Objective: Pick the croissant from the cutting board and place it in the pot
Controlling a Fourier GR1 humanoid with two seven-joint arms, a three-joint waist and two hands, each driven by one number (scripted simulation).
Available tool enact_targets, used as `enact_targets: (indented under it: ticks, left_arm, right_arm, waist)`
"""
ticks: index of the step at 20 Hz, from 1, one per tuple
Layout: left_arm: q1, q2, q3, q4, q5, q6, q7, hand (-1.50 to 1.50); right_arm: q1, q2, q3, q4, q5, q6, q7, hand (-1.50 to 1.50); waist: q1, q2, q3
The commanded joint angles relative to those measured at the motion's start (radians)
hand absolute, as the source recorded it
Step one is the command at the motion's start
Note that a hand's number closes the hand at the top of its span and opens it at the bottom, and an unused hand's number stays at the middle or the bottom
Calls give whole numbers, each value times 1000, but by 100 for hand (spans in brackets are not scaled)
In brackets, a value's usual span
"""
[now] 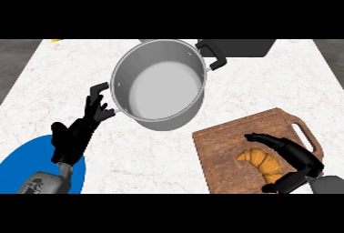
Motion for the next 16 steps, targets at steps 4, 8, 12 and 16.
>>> enact_targets:
  ticks: [4,8,12,16]
  left_arm:
    - [-10,-63,-36,132,-25,-36,-11,0]
    - [12,-45,-34,38,-34,-21,37,0]
    - [-3,-56,-57,9,-30,-34,71,0]
    - [-39,-50,-65,-4,-18,-77,65,0]
  right_arm:
    - [-23,96,42,138,114,-55,-131,150]
    - [14,106,42,157,98,-21,-200,150]
    - [-242,79,3,260,53,95,-116,150]
    - [-446,-54,-27,296,40,225,-69,150]
  waist:
    - [-4,27,3]
    - [-1,23,3]
    - [51,38,5]
    - [132,72,8]
